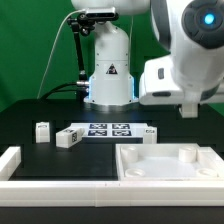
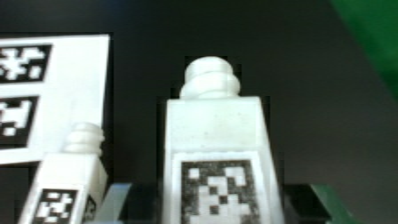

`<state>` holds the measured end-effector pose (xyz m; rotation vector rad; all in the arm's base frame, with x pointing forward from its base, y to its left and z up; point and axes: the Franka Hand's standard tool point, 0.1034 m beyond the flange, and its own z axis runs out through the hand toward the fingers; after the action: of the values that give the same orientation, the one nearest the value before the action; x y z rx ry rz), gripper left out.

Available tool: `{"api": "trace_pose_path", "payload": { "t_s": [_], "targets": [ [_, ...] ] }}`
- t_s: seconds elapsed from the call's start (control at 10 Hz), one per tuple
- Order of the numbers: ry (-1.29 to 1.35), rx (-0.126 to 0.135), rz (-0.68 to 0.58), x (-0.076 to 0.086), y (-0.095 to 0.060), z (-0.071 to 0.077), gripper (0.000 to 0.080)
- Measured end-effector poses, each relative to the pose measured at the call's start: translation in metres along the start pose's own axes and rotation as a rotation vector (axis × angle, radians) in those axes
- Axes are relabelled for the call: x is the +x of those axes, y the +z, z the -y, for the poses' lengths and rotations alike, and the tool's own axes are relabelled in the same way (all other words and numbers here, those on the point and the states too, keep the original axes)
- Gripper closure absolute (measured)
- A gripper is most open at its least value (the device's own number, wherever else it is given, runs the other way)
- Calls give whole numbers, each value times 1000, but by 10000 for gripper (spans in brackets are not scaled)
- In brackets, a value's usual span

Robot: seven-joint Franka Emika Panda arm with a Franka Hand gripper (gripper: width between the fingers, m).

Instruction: Assemble one leg

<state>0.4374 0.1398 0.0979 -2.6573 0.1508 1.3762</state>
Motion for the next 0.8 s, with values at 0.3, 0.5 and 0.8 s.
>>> {"api": "trace_pose_path", "payload": {
  "t_s": [0.3, 0.5, 0.8],
  "targets": [
    [0, 12, -85, 12, -4, 4, 509],
    [-15, 25, -293, 20, -12, 6, 509],
    [-86, -1, -537, 23, -54, -9, 509]
  ]
}}
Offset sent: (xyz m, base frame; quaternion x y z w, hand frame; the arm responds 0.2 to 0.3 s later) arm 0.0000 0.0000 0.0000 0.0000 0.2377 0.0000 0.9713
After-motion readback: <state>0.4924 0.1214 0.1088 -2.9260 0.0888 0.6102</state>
